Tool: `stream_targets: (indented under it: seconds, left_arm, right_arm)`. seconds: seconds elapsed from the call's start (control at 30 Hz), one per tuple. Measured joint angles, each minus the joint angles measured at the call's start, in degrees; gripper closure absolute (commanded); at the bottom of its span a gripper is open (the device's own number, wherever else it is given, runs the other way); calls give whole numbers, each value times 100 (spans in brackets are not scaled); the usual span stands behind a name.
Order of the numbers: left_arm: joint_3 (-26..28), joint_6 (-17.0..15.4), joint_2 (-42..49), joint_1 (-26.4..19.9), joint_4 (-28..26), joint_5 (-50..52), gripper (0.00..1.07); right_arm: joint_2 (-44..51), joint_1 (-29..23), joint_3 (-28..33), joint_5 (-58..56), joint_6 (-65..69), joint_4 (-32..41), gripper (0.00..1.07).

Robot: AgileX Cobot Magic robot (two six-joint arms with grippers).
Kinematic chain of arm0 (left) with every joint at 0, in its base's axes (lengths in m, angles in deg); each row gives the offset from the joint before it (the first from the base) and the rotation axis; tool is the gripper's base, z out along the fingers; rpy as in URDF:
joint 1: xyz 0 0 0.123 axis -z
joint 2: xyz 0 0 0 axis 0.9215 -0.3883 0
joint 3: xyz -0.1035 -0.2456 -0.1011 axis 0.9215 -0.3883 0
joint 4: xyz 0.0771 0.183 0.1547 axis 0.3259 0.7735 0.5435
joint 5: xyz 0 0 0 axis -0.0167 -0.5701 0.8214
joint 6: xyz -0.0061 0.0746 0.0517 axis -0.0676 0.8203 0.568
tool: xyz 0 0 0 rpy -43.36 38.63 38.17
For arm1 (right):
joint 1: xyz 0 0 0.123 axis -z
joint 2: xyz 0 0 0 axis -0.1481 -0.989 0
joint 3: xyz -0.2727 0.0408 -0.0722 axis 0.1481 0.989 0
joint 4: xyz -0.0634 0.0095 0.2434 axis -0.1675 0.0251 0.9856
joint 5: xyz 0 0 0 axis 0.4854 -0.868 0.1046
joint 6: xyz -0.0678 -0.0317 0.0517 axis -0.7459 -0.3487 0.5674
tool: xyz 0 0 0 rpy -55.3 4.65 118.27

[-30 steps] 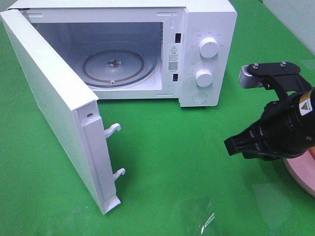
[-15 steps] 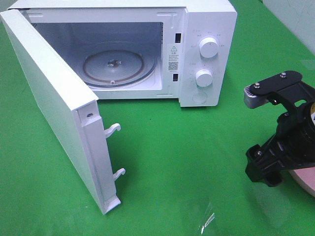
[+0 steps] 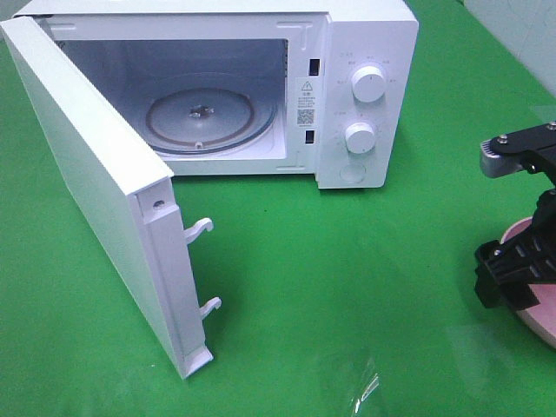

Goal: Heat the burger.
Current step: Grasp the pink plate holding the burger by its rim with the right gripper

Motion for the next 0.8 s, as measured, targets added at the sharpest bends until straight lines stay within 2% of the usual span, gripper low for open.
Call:
stream_targets:
  seconds: [0.07, 0.2, 0.8]
  left_arm:
    - [0, 0, 0, 0, 0, 0, 6]
    - [0, 0, 0, 0, -29, 0, 6]
    - [0, 0, 0, 0, -29, 0, 6]
  right_arm:
    - [-63, 252, 0, 40, -23, 69, 18]
    - [-372, 378, 0, 126, -57, 92, 19]
    - [-1799, 384, -361, 716, -155, 86, 23]
